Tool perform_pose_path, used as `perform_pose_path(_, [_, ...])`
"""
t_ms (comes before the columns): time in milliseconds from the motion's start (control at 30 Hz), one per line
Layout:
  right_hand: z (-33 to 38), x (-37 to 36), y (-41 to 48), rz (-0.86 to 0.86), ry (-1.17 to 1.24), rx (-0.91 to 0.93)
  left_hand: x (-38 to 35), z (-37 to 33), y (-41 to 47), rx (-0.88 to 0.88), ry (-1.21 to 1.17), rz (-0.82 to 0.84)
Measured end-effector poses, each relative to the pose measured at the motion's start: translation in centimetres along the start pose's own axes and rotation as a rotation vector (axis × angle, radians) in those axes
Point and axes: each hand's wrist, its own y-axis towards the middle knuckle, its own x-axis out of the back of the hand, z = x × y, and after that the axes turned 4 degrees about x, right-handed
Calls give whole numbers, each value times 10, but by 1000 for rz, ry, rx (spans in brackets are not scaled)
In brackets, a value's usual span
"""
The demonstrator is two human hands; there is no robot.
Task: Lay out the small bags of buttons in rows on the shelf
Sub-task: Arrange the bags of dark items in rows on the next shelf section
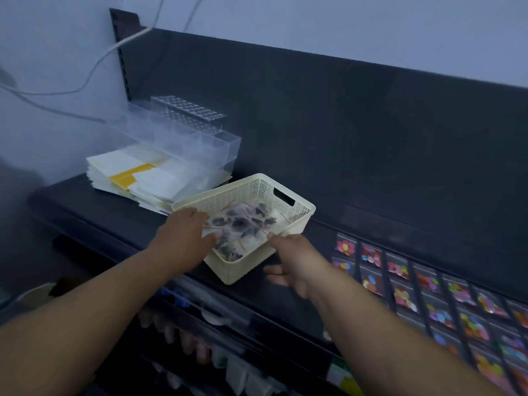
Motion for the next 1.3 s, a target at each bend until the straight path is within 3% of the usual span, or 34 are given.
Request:
perform_pose_path(233, [12,-36,24,-126,7,-110,-11,14,16,-64,-39,-108])
perform_pose_path(333, [4,-36,33,-177,48,-49,-5,20,23,-27,25,-182])
perform_pose_path(500, [-4,-16,24,-130,48,92,13,20,34,37,-144,10])
perform_pose_path(700, [6,22,-4,-154,-47,257,31,-10,44,-7,-258,31])
perform_pose_path(933, [16,90,-60,-204,-190,428,40,-74,23,-88,-333,34])
perform_pose_path(1300, [-69,269,-219,-465,-109,315,-18,-268,-101,-348,-340,176])
